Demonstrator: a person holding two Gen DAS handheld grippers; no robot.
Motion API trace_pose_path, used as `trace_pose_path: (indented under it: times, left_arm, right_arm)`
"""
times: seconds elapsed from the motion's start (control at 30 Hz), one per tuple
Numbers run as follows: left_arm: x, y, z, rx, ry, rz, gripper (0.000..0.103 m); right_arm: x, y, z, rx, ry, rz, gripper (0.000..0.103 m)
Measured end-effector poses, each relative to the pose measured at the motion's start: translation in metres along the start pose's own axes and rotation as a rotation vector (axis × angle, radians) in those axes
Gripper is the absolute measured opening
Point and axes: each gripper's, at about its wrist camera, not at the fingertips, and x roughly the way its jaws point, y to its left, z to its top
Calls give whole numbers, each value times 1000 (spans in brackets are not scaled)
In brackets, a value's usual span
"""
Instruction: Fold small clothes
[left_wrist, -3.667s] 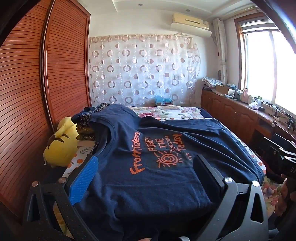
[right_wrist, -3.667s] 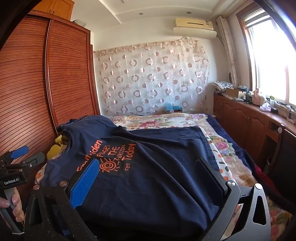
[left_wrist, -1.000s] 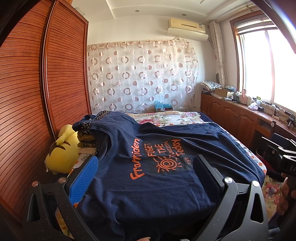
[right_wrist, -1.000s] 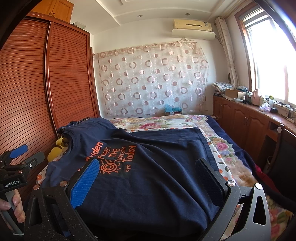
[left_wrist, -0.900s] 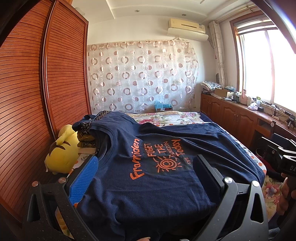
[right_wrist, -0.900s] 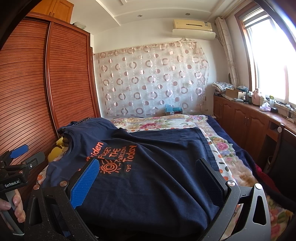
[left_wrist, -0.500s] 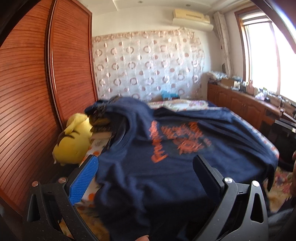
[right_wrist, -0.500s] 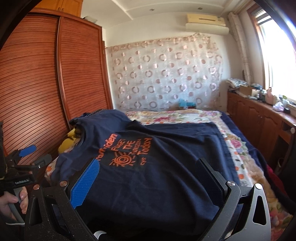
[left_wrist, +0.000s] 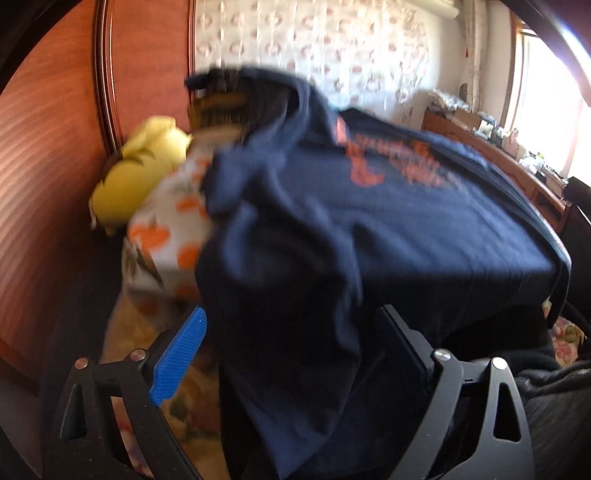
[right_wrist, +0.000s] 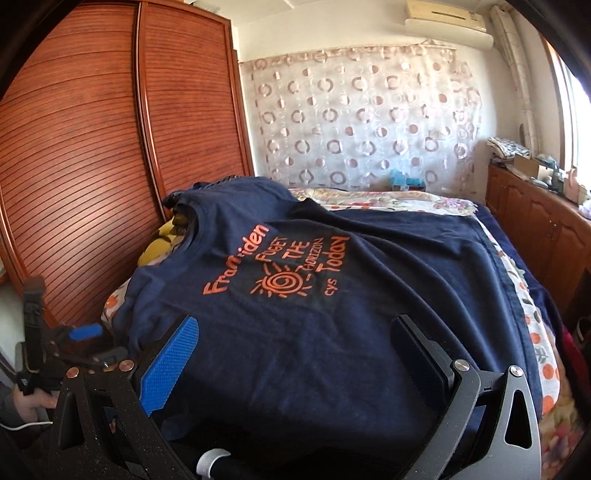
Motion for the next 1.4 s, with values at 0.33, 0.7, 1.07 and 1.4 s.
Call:
trace_pose_path:
  times: [0.33,0.7,1.07,1.4]
  left_arm:
    - [28,9,-37,-60,169,-56,84]
    - [39,15,-62,-170,257,-128,57]
    - [-37,9,-6,-49,70,-224,7]
    - [-70,-19,87,97,-91,-283,7]
  right_arm:
    - [8,7,2,-27,7,1,103]
    - [7,12,2,-45,-4,1,103]
    - [12,20,5,-79,1,36,103]
    - [26,11,13,-76,47,112,100]
